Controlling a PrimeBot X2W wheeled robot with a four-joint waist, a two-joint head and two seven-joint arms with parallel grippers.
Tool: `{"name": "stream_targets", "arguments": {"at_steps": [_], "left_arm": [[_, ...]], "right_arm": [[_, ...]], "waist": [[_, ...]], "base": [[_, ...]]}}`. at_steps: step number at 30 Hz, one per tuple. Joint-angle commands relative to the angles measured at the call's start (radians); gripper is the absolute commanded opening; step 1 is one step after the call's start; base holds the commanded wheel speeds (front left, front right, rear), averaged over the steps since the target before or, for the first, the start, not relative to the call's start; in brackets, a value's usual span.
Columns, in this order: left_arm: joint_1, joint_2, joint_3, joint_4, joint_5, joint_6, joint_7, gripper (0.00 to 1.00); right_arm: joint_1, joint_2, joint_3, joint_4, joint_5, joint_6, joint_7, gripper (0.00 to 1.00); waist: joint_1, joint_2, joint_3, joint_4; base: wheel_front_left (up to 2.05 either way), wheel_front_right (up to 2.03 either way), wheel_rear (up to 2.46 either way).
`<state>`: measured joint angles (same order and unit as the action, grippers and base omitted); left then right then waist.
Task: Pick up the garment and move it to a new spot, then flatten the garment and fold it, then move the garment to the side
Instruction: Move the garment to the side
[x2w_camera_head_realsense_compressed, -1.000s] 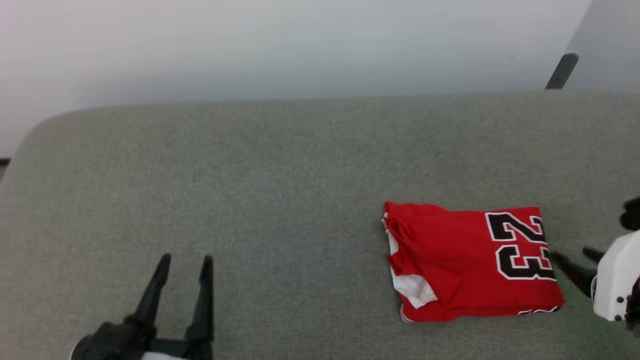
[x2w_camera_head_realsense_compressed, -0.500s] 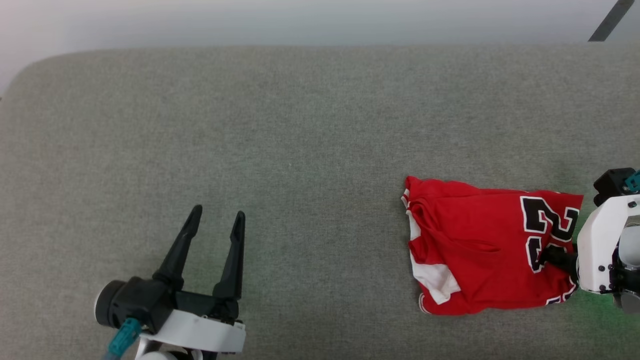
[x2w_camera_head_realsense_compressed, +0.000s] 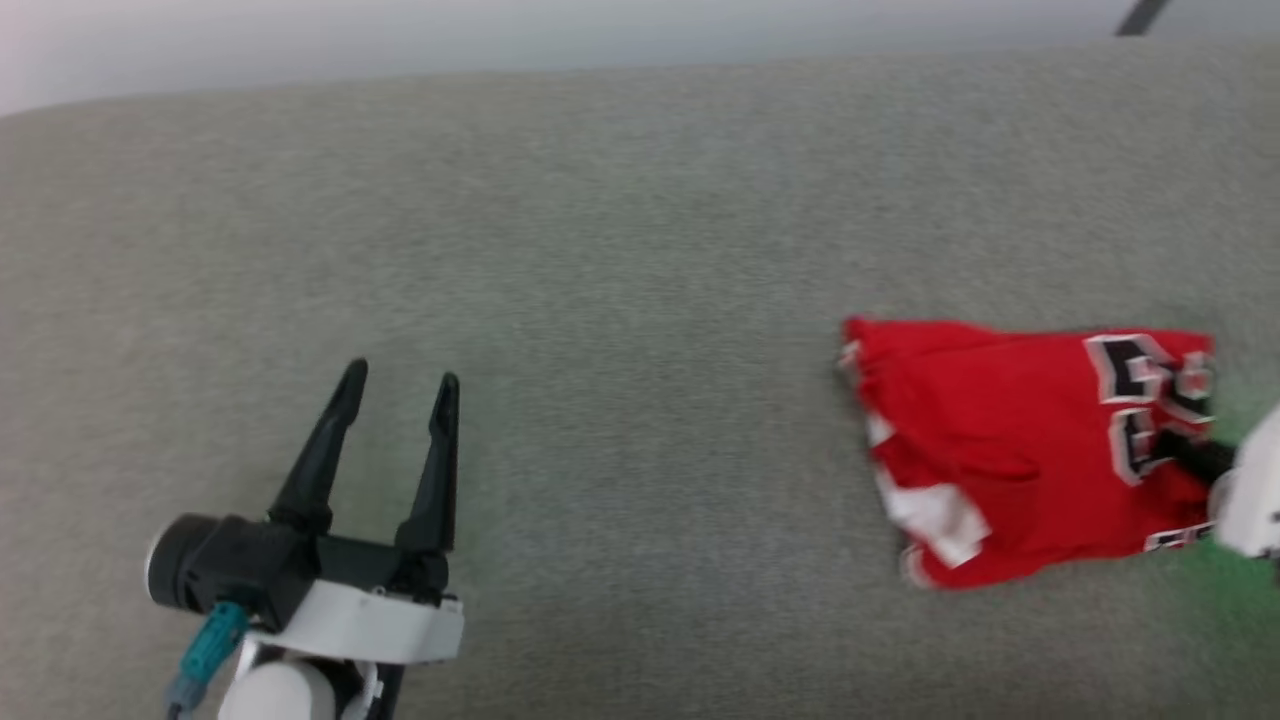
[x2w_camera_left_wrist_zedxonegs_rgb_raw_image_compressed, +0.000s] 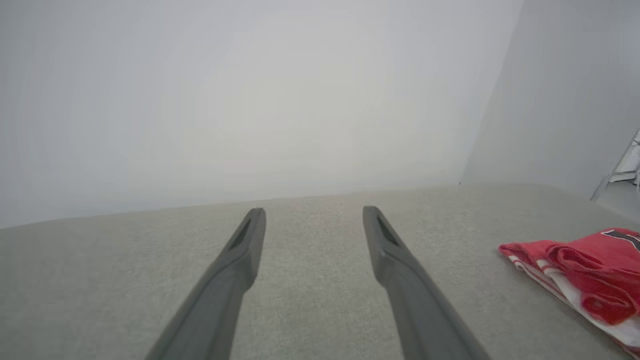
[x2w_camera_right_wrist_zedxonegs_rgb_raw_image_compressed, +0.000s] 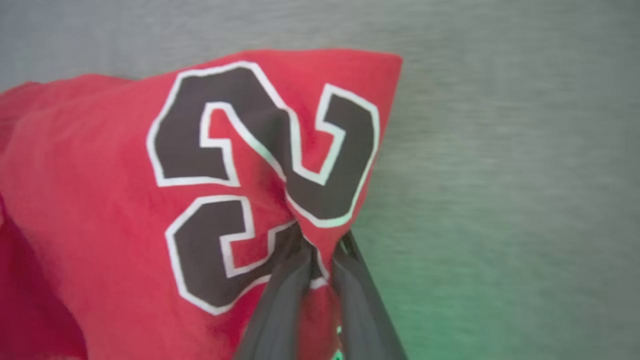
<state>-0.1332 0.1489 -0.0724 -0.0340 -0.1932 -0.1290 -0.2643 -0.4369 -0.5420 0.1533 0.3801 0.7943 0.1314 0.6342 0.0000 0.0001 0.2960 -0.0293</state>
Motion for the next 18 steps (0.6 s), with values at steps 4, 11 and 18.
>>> {"name": "stream_targets", "arguments": {"at_steps": [4, 11, 18], "left_arm": [[-0.068, 0.033, -0.041, -0.007, 0.009, -0.002, 0.001, 1.0], [-0.173, 0.089, -0.119, -0.005, 0.003, -0.002, 0.001, 1.0], [-0.318, 0.154, -0.172, -0.003, 0.012, -0.002, 0.001, 1.0]], "right_arm": [[0.013, -0.048, -0.08, 0.003, 0.01, -0.001, -0.042, 0.0], [-0.024, -0.097, -0.15, 0.067, -0.005, -0.001, -0.096, 0.0], [-0.156, -0.137, -0.174, 0.17, -0.07, -0.001, -0.2, 0.0]], "waist": [[0.0, -0.0001, 0.056, -0.108], [0.0, -0.0001, 0.106, -0.169], [0.0, -0.0001, 0.191, -0.194]], "base": [[0.0, 0.0, 0.0], [0.0, 0.0, 0.0], [0.0, 0.0, 0.0]]}}
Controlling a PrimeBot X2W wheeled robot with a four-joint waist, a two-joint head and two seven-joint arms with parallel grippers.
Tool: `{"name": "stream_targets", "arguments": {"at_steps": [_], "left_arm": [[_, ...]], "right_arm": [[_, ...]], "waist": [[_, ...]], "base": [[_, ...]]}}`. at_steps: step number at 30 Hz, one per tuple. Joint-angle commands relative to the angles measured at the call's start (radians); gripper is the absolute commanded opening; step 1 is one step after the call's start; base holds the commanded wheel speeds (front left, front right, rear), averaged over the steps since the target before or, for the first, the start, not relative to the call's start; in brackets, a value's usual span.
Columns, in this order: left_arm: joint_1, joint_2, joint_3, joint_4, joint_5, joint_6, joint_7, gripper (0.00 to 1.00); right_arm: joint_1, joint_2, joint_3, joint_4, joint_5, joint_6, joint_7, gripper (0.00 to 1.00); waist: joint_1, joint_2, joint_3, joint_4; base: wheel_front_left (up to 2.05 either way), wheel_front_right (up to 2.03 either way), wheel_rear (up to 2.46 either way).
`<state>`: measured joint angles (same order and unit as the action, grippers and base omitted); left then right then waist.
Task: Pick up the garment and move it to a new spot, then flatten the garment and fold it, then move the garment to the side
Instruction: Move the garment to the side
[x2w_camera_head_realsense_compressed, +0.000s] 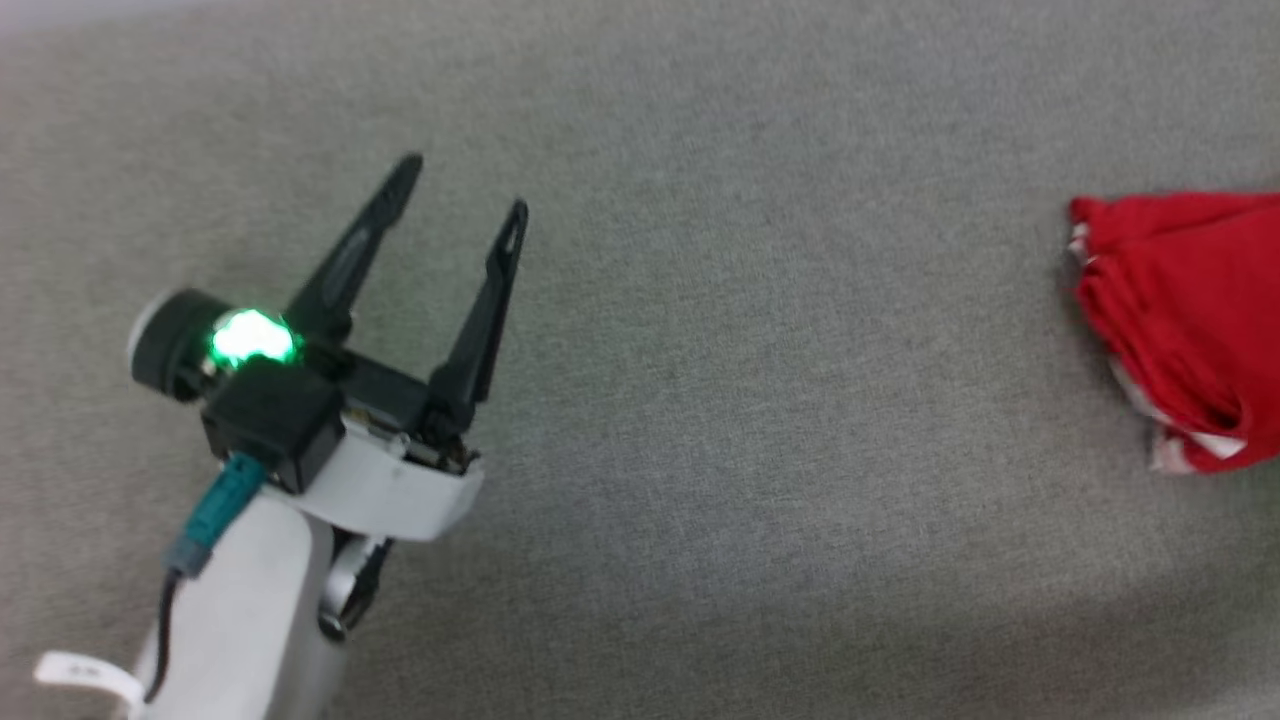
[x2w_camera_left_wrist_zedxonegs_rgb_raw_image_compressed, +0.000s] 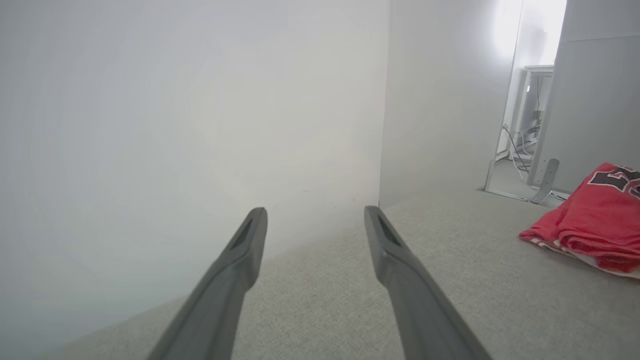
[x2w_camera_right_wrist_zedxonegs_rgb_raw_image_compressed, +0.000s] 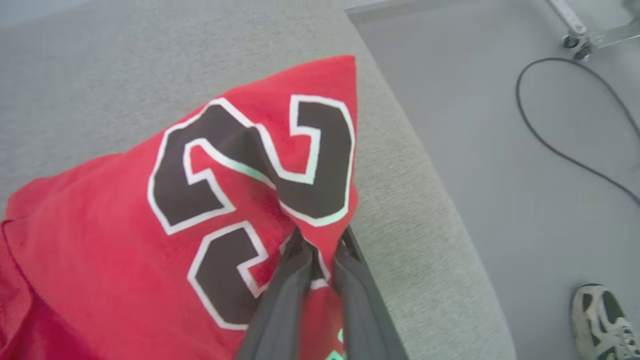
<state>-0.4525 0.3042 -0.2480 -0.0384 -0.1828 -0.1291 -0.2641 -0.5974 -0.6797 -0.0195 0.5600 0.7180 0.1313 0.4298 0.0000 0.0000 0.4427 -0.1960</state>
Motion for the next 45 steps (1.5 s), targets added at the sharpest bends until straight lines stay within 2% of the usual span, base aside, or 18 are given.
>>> {"name": "stream_targets", "arguments": {"at_steps": [1, 9, 18, 19, 20, 21, 26, 33, 41, 45], "left_arm": [[-0.016, 0.009, -0.002, 0.002, 0.001, -0.002, 0.001, 1.0], [-0.101, 0.051, -0.003, -0.032, 0.015, -0.002, 0.001, 1.0], [-0.108, 0.066, 0.001, -0.029, 0.023, -0.002, 0.001, 1.0], [-0.104, 0.064, 0.0, -0.029, 0.022, -0.002, 0.001, 1.0], [-0.098, 0.063, 0.001, -0.027, 0.021, -0.002, 0.001, 1.0], [-0.094, 0.06, 0.005, -0.029, 0.019, -0.002, 0.001, 1.0], [-0.057, 0.035, 0.024, -0.004, 0.01, -0.002, 0.001, 1.0], [0.022, -0.019, 0.065, 0.043, 0.01, 0.0, 0.001, 1.0], [0.165, -0.075, 0.144, 0.092, -0.001, -0.001, 0.001, 1.0], [0.238, -0.104, 0.19, 0.089, -0.001, -0.001, 0.001, 1.0]], "right_arm": [[-0.019, -0.007, 0.003, 0.01, -0.016, -0.001, -0.013, 0.0], [-0.175, -0.029, 0.024, 0.188, -0.108, -0.001, -0.129, 0.0], [-0.265, 0.008, 0.073, 0.348, -0.168, -0.001, -0.247, 0.0], [-0.271, 0.011, 0.081, 0.359, -0.169, -0.001, -0.255, 0.23], [-0.275, 0.014, 0.088, 0.368, -0.168, -0.001, -0.26, 0.86], [-0.282, 0.016, 0.092, 0.372, -0.161, -0.001, -0.274, 1.0], [-0.285, -0.005, 0.136, 0.365, -0.134, -0.001, -0.318, 1.0], [-0.208, -0.022, 0.248, 0.246, -0.091, -0.001, -0.375, 1.0], [-0.046, 0.038, 0.396, 0.073, -0.044, -0.001, -0.463, 1.0], [0.023, 0.084, 0.455, 0.028, -0.049, -0.001, -0.526, 1.0]], "waist": [[0.0, 0.0, 0.056, -0.028], [0.0, 0.0, 0.122, -0.012], [0.0, 0.0, 0.141, -0.008], [0.0, 0.0, 0.139, -0.01], [0.0, 0.0, 0.135, -0.012], [0.0, 0.0, 0.129, -0.013], [0.0, 0.0, 0.084, -0.008], [0.0, 0.0, -0.018, 0.026], [0.0, 0.0, -0.142, 0.073], [0.0, 0.0, -0.206, 0.097]], "base": [[0.0, 0.0, 0.0], [0.0, 0.0, 0.0], [0.0, 0.0, 0.0], [0.0, 0.0, 0.0], [0.0, 0.0, 0.0], [0.0, 0.0, 0.0], [0.0, 0.0, 0.0], [0.0, 0.0, 0.0], [0.0, 0.0, 0.0], [0.0, 0.0, 0.0]]}}
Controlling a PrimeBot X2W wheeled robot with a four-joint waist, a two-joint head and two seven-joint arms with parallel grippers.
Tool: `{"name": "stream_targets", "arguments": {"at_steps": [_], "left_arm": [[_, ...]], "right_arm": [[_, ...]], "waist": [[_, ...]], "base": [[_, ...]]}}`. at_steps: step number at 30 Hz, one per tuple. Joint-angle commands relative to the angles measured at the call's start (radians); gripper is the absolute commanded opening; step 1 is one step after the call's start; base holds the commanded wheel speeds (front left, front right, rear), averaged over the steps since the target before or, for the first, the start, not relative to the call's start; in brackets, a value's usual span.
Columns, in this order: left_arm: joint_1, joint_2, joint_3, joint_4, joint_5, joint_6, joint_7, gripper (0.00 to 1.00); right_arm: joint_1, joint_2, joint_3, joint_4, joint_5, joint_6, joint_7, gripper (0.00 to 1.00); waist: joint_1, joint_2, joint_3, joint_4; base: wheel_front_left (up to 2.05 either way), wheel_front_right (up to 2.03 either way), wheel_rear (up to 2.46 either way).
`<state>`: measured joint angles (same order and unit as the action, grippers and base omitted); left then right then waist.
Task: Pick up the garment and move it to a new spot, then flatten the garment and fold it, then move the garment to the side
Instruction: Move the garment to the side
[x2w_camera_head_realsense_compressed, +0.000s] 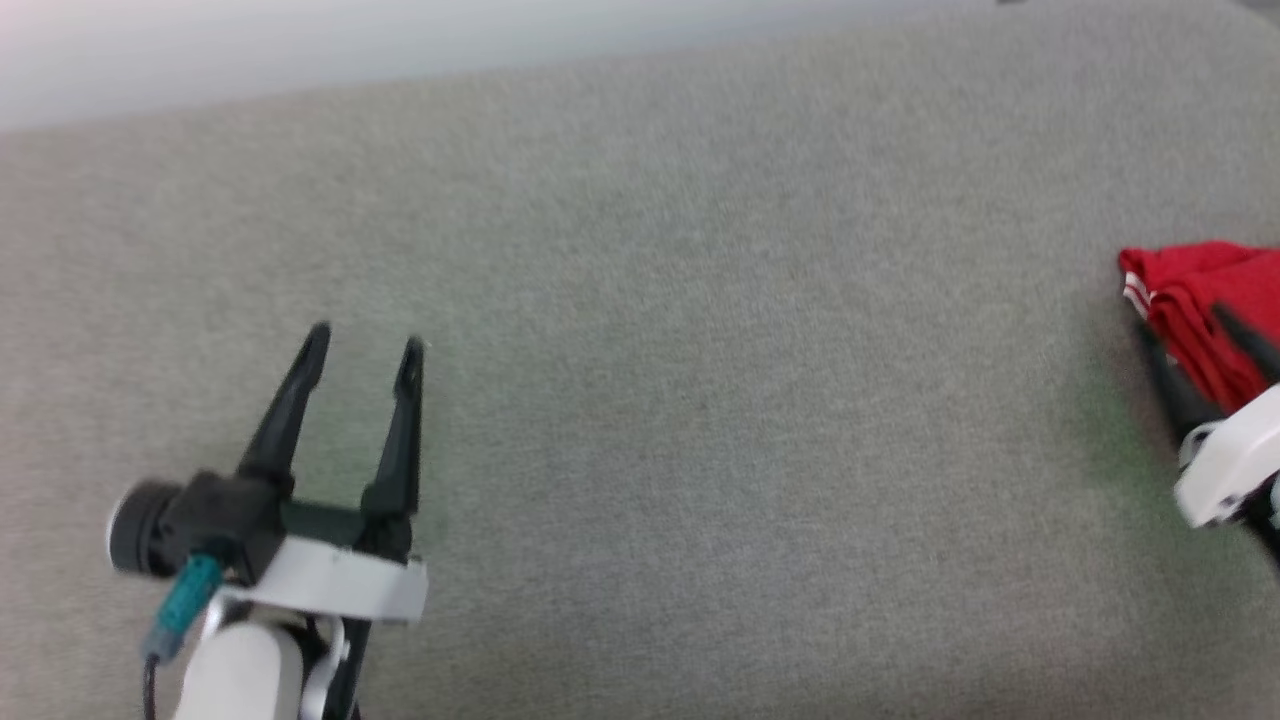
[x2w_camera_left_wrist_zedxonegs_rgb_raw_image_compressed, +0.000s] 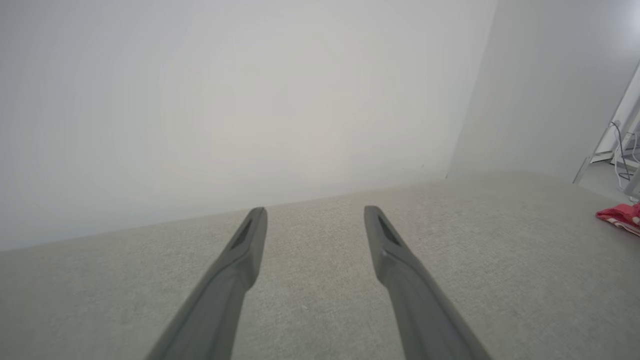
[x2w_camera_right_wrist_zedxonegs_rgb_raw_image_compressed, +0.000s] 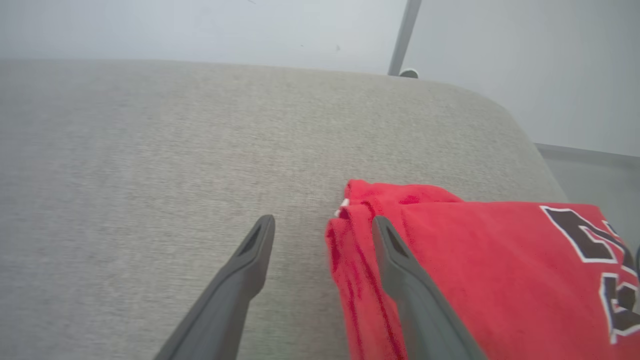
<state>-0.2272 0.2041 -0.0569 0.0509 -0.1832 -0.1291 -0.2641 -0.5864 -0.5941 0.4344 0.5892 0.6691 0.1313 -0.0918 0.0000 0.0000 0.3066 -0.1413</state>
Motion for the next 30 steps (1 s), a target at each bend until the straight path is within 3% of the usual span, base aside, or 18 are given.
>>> {"name": "stream_targets", "arguments": {"at_steps": [1, 7, 13, 30], "left_arm": [[0.033, -0.009, 0.01, 0.004, -0.001, -0.001, 0.001, 1.0], [0.129, -0.04, 0.066, 0.022, -0.012, -0.001, 0.001, 1.0], [0.212, -0.06, 0.092, 0.048, -0.032, -0.002, 0.001, 1.0], [0.325, -0.059, 0.114, 0.094, -0.067, -0.002, 0.001, 1.0]], "right_arm": [[0.026, 0.013, 0.014, -0.009, -0.001, -0.001, -0.018, 1.0], [0.09, 0.07, 0.062, -0.044, -0.004, -0.001, -0.116, 1.0], [0.166, 0.101, 0.03, -0.059, -0.035, -0.001, -0.165, 1.0], [0.428, 0.229, -0.298, -0.29, -0.17, -0.001, -0.174, 1.0]], "waist": [[0.0, 0.0, -0.087, 0.049], [0.0, 0.0, -0.188, 0.086], [0.0, 0.0, -0.284, 0.118], [0.0, 0.0, -0.378, 0.155]], "base": [[0.0, 0.0, 0.0], [0.0, 0.0, 0.0], [0.0, 0.0, 0.0], [0.0, 0.0, 0.0]]}}
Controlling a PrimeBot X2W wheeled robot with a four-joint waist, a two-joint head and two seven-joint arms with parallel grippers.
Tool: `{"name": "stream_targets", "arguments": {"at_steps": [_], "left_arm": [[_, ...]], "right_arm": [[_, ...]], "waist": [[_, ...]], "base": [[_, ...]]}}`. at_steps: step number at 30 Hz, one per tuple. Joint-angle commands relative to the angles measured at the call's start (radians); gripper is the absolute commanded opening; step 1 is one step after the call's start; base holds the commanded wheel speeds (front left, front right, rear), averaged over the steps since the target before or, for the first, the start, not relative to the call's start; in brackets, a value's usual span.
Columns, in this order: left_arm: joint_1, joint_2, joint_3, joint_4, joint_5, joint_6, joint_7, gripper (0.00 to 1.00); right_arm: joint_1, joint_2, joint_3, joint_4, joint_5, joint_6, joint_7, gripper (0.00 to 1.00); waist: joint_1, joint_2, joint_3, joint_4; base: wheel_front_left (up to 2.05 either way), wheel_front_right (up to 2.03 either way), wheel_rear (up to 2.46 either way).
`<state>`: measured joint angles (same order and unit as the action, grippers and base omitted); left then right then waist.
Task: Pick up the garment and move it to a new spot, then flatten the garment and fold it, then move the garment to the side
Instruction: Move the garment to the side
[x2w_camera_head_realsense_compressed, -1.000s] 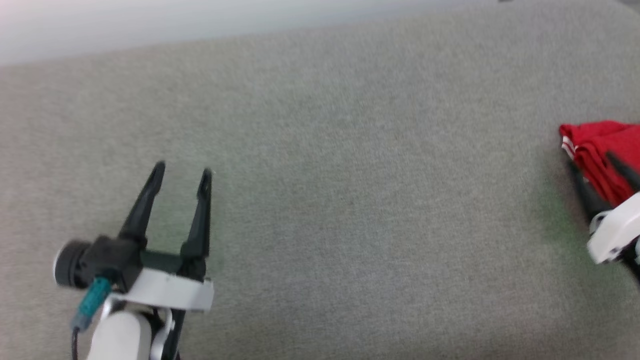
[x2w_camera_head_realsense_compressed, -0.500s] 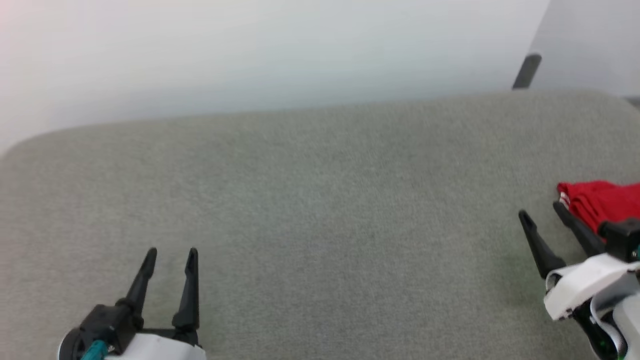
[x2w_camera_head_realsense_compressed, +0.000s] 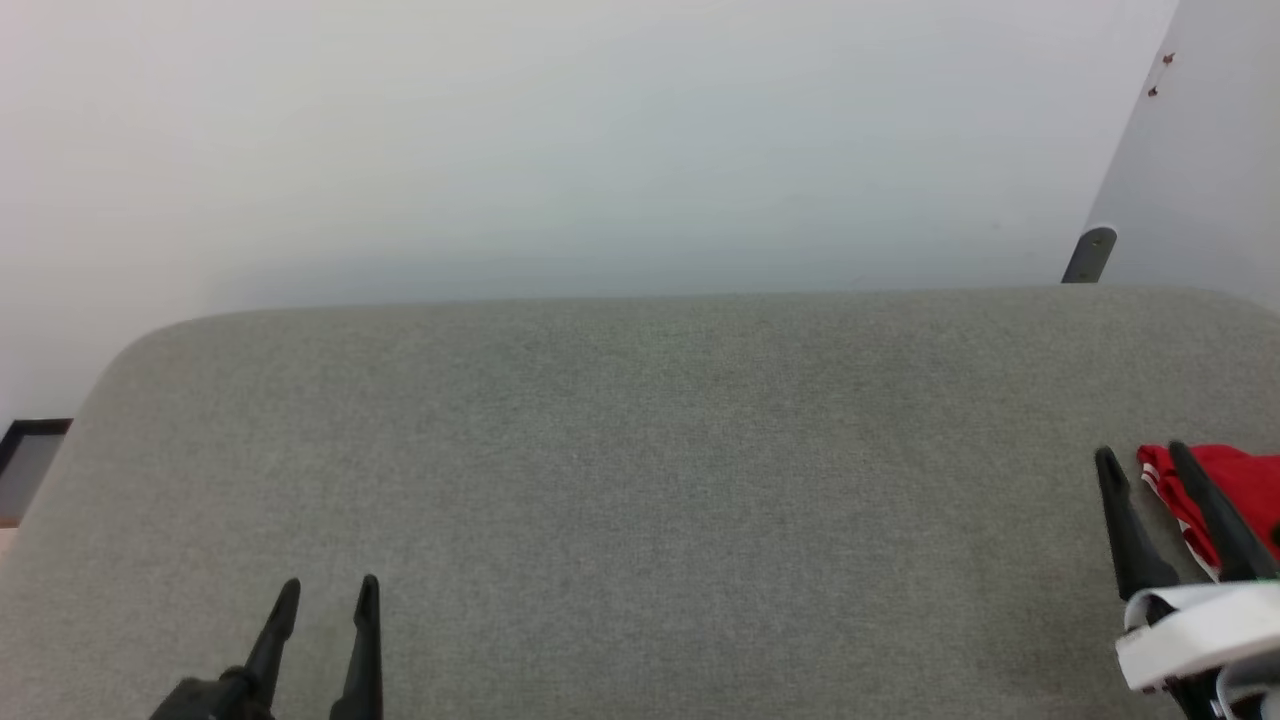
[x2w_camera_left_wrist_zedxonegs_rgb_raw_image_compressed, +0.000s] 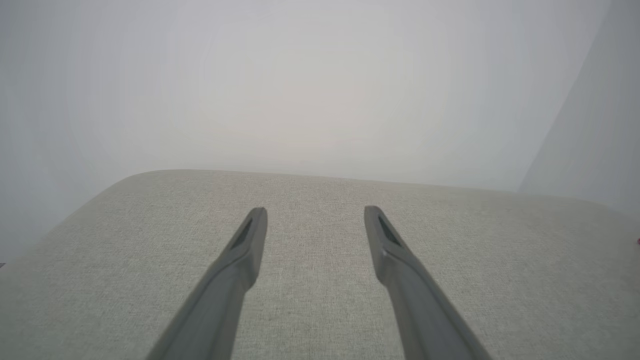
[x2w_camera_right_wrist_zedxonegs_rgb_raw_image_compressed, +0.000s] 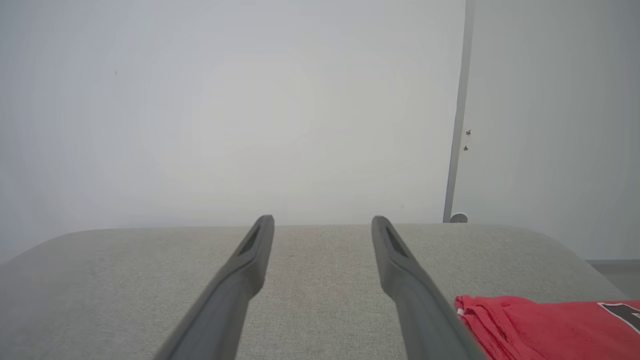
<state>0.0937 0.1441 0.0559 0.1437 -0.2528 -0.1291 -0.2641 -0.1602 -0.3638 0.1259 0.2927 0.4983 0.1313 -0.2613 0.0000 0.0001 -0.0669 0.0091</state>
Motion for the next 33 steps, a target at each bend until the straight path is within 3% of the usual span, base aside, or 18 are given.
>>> {"name": "stream_targets", "arguments": {"at_steps": [1, 14, 33], "left_arm": [[0.011, 0.001, 0.001, -0.004, 0.006, -0.002, 0.001, 1.0], [0.086, -0.031, 0.022, -0.081, 0.027, -0.002, 0.001, 1.0], [0.081, -0.043, 0.033, -0.091, 0.049, -0.002, 0.001, 1.0]], "right_arm": [[0.017, 0.007, -0.013, -0.006, -0.001, -0.001, -0.004, 1.0], [0.186, 0.078, -0.163, -0.147, -0.046, -0.001, -0.005, 1.0], [0.216, 0.118, -0.189, -0.216, -0.055, -0.001, 0.037, 1.0]], "waist": [[0.0, -0.0001, -0.006, 0.005], [0.0, -0.0001, 0.009, 0.012], [0.0, -0.0001, 0.014, 0.003]], "base": [[0.0, 0.0, 0.0], [0.0, 0.0, 0.0], [0.0, 0.0, 0.0]]}}
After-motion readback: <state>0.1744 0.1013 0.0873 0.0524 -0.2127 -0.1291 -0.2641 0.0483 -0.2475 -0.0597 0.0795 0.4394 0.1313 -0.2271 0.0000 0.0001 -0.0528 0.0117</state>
